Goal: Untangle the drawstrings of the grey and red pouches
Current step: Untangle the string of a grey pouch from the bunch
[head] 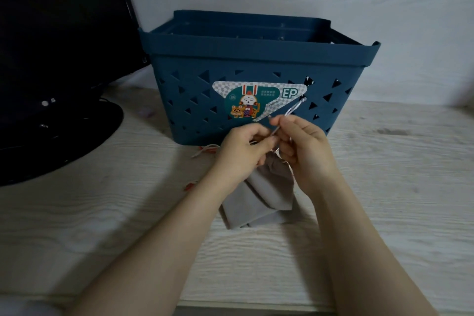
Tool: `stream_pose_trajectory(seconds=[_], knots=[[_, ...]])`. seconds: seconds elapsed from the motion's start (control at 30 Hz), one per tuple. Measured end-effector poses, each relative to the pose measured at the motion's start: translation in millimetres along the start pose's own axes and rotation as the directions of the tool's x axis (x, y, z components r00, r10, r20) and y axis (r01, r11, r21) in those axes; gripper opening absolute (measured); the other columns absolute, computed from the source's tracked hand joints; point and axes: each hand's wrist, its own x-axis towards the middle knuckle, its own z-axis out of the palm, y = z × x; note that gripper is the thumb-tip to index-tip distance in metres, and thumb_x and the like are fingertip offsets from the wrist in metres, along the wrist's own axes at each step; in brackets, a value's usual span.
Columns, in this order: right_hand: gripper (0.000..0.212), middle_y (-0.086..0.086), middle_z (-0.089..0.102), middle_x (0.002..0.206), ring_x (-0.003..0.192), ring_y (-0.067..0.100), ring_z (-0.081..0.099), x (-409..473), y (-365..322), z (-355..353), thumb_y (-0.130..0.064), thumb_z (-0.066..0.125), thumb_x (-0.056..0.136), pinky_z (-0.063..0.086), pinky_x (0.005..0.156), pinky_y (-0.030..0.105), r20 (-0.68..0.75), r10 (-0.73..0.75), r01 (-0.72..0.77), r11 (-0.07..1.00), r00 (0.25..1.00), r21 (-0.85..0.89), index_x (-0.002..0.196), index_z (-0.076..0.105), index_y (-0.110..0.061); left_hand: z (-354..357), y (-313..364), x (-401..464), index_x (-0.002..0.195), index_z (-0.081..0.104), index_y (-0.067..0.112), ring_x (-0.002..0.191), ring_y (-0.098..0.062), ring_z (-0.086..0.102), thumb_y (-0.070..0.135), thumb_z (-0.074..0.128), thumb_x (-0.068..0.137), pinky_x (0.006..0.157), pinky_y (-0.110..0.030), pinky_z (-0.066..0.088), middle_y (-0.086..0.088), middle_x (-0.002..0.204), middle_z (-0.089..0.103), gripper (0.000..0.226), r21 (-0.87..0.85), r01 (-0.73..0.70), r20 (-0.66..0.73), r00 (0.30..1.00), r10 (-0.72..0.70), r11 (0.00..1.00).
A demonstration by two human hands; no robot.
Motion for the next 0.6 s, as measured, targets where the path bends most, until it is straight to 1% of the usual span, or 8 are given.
stream_pose_trajectory(seconds=[0.07, 0.13, 0.23, 0.3, 0.37, 0.47, 0.53, 0.6], knots=[[0.027, -0.002, 0.039, 0.051, 0.041, 0.005, 0.028, 0.6, 0.6, -0.5, -0.008, 0.045, 0.095, 0.024, 0.037, 0.013, -0.009, -0.006, 0.006, 1.0, 1.0, -0.024, 0.078, 0.065, -0.01, -2.3, 0.2, -0.9, 0.072, 0.06, 0.02, 0.04, -0.007, 0.039, 0.013, 0.054, 0.092, 0.044, -0.019, 0.03, 0.0, 0.053, 0.049, 0.022, 0.003, 0.0, -0.015, 1.0, 0.0, 1.0], [0.029, 0.003, 0.037, 0.055, 0.041, 0.005, 0.028, 2.2, 2.6, -1.9, -0.009, 0.046, 0.095, 0.023, 0.037, 0.013, -0.07, -0.006, 0.001, 0.998, 0.998, -0.068, 0.076, 0.069, -0.014, -4.2, 4.8, -2.3, 0.074, 0.058, 0.017, 0.039, -0.006, 0.041, 0.016, 0.047, 0.096, 0.039, -0.016, 0.029, 0.003, 0.06, 0.056, 0.024, -0.136, 0.093, 0.019, 0.996, -0.091, 0.986], [0.024, -0.003, 0.039, 0.051, 0.04, 0.004, 0.028, 5.8, 4.1, -5.0, -0.006, 0.045, 0.093, 0.022, 0.037, 0.014, -0.198, 0.007, -0.029, 0.993, 0.98, -0.11, 0.088, 0.068, -0.007, -7.1, 13.0, -0.8, 0.072, 0.05, 0.014, 0.036, -0.006, 0.041, 0.02, 0.04, 0.098, 0.035, -0.014, 0.028, 0.001, 0.061, 0.064, 0.028, -0.479, 0.286, 0.141, 0.958, -0.249, 0.83], [0.029, -0.004, 0.045, 0.053, 0.041, 0.006, 0.033, 6.5, 3.5, -6.2, 0.003, 0.039, 0.091, 0.024, 0.039, 0.015, -0.211, -0.01, -0.002, 0.998, 0.977, -0.058, 0.089, 0.066, -0.006, -8.0, 14.3, 0.8, 0.067, 0.044, 0.015, 0.033, -0.005, 0.035, 0.023, 0.038, 0.097, 0.033, -0.014, 0.024, 0.004, 0.051, 0.054, 0.032, -0.538, 0.316, 0.171, 0.949, -0.266, 0.782], [0.031, -0.004, 0.052, 0.058, 0.047, 0.008, 0.042, 5.6, 1.1, -7.4, 0.007, 0.037, 0.088, 0.032, 0.044, 0.016, -0.131, -0.091, 0.098, 0.994, 0.987, 0.049, 0.088, 0.065, -0.008, -7.0, 14.3, 1.2, 0.061, 0.038, 0.017, 0.032, -0.005, 0.027, 0.022, 0.037, 0.096, 0.034, -0.015, 0.017, 0.006, 0.046, 0.039, 0.035, -0.445, 0.294, 0.139, 0.956, -0.259, 0.846], [0.029, -0.004, 0.063, 0.071, 0.072, 0.01, 0.057, 4.4, -1.0, -9.1, 0.0, 0.043, 0.083, 0.047, 0.07, 0.019, 0.039, -0.257, 0.252, 0.962, 0.966, 0.1, 0.092, 0.067, -0.012, -2.1, 10.3, 1.1, 0.057, 0.033, 0.017, 0.037, -0.006, 0.02, 0.012, 0.04, 0.094, 0.039, -0.02, 0.014, 0.007, 0.046, 0.027, 0.038, -0.22, 0.17, 0.036, 0.986, -0.166, 0.961], [0.033, -0.002, 0.067, 0.082, 0.086, 0.011, 0.061, 2.7, -0.6, -6.6, -0.001, 0.041, 0.082, 0.047, 0.081, 0.019, 0.116, -0.27, 0.265, 0.963, 0.956, 0.051, 0.098, 0.067, -0.012, 1.4, 5.2, 1.0, 0.051, 0.034, 0.023, 0.041, -0.007, 0.022, 0.016, 0.047, 0.089, 0.043, -0.024, 0.015, 0.011, 0.044, 0.025, 0.04, -0.088, 0.072, 0.037, 0.997, -0.069, 0.994], [0.037, 0.002, 0.068, 0.087, 0.09, 0.011, 0.062, 0.2, 1.1, -2.7, 0.001, 0.036, 0.082, 0.048, 0.08, 0.018, 0.177, -0.223, 0.221, 0.975, 0.959, 0.032, 0.101, 0.067, -0.01, 2.9, 1.7, -0.1, 0.048, 0.037, 0.02, 0.046, -0.011, 0.028, 0.027, 0.049, 0.076, 0.048, -0.031, 0.019, 0.008, 0.044, 0.03, 0.031, 0.099, -0.037, 0.09, 0.996, 0.028, 0.994]])
